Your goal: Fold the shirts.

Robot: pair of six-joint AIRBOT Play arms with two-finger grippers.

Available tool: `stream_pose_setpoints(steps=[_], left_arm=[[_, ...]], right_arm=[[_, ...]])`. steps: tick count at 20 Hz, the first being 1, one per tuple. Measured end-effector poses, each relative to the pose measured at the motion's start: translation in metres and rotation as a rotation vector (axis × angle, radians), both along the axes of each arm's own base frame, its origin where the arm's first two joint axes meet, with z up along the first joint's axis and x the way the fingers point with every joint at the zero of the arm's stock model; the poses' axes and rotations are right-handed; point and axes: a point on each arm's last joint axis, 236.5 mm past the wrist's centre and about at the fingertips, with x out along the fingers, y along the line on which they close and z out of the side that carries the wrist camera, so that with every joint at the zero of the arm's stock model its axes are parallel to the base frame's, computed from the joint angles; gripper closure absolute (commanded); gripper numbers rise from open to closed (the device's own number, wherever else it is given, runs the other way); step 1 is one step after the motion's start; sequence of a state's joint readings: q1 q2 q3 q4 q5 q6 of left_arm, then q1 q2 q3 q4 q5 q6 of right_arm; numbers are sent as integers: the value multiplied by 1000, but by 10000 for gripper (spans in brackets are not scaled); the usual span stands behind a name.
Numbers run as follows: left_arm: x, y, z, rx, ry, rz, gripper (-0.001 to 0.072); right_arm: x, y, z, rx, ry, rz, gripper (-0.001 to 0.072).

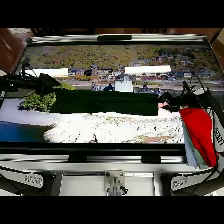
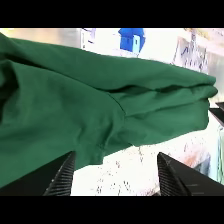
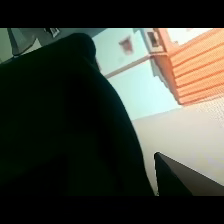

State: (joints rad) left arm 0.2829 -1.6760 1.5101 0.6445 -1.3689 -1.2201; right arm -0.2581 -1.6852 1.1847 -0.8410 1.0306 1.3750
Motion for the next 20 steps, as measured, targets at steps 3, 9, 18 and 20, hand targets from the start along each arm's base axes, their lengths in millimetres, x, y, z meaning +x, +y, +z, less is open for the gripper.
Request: stream_pose_setpoints(steps=[3, 9, 18, 20], left_arm=[[-1, -10, 1, -4, 2, -18, 118], [-6, -38, 3, -13, 1, -74, 401], [-24, -182, 18, -90, -58, -256, 669], [-30, -222, 17, -91, -74, -272, 669]], right_arm=[[-2, 20, -4, 17, 13, 39, 89], [-2, 51, -3, -3, -2, 123, 651], [9, 67, 165, -21, -340, 168, 651], [-6, 71, 200, -20, -389, 179, 651]])
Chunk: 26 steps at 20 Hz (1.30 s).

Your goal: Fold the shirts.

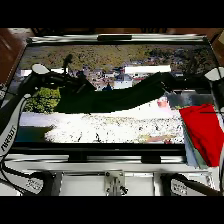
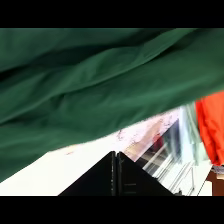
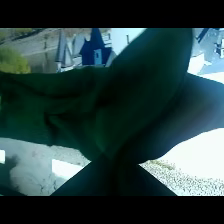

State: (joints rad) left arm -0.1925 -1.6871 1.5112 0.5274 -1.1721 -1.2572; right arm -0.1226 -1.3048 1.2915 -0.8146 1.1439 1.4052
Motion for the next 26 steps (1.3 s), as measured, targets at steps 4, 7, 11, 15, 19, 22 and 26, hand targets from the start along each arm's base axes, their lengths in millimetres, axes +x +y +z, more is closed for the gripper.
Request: stream_pose_setpoints(steps=[4, 7, 11, 15, 19, 22, 26], left_arm=[[-19, -62, -2, -6, -14, -27, 669], [-35, -95, -8, -6, -4, -53, 670], [-55, -131, -33, 10, 32, -82, 669], [-78, -165, -62, 10, 102, -100, 670], [-80, -174, -67, -17, 120, -98, 673], [-54, -144, -45, -34, 86, -57, 673], [-19, -61, 16, -9, -34, 1, 672]], right_arm=[[-29, 6, 57, 2, -91, 4, 651], [-49, 10, 89, 7, -148, -4, 651], [-72, 14, 121, 22, -204, -19, 651], [-88, 16, 141, 30, -240, -32, 651], [-93, 15, 146, 38, -239, -51, 652], [-92, 15, 137, 2, -222, -49, 652], [-73, 45, 116, -12, -205, 8, 652]])
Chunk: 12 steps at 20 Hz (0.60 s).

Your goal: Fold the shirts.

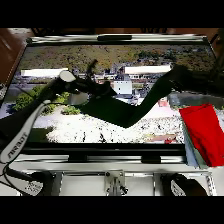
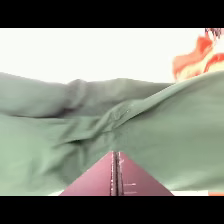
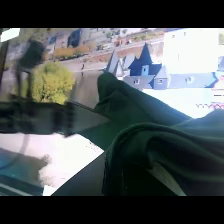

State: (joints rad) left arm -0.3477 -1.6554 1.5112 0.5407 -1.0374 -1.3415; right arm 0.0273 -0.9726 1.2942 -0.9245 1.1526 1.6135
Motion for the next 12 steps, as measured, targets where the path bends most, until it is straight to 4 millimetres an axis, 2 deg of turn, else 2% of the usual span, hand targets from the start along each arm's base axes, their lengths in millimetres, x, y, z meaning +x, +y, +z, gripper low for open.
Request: stream_pose_setpoints(steps=[2, 4, 8, 10, 12], left_arm=[[11, 51, 34, 19, -60, 45, 671], [18, 104, 65, 40, -115, 112, 671], [20, 206, 108, 83, -181, 270, 671], [16, 242, 120, 98, -193, 329, 671], [12, 267, 127, 112, -201, 376, 670]], right_arm=[[18, 29, -10, 25, -9, 31, 652], [34, 68, -26, 74, 2, 72, 652], [49, 151, -76, 157, 71, 160, 652], [50, 185, -105, 182, 114, 187, 652], [55, 208, -133, 202, 150, 182, 652]])
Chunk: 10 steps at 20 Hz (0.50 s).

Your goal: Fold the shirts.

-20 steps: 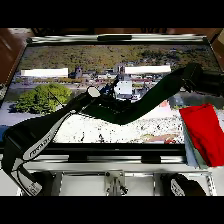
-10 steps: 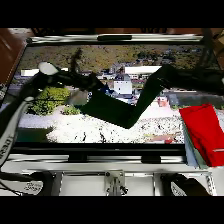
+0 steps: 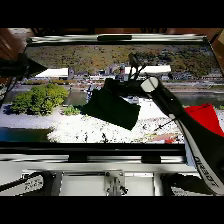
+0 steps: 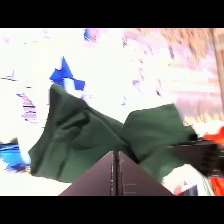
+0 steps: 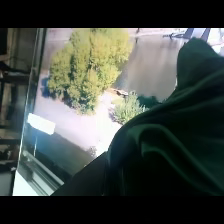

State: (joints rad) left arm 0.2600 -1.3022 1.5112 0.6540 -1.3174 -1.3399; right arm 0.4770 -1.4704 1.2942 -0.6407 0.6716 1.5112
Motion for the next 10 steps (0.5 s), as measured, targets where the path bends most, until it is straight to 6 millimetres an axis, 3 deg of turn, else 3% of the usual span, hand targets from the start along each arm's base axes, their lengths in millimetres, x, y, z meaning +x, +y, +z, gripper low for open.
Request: stream_pose_setpoints(steps=[4, 5, 6, 7, 10], left_arm=[[-5, 16, 6, 6, -5, 29, 671], [-6, 16, 6, 6, -5, 26, 670], [-7, 15, 6, 7, -5, 23, 670], [-7, 13, 6, 7, -5, 19, 670], [-7, 10, 5, 11, -4, 8, 670]], right_arm=[[10, 24, -47, 32, 84, -46, 648], [12, 28, -55, 44, 105, -59, 538], [13, 31, -60, 60, 126, -72, 277], [16, 34, -64, 75, 139, -86, 201], [17, 38, -68, 107, 158, -94, 201]])
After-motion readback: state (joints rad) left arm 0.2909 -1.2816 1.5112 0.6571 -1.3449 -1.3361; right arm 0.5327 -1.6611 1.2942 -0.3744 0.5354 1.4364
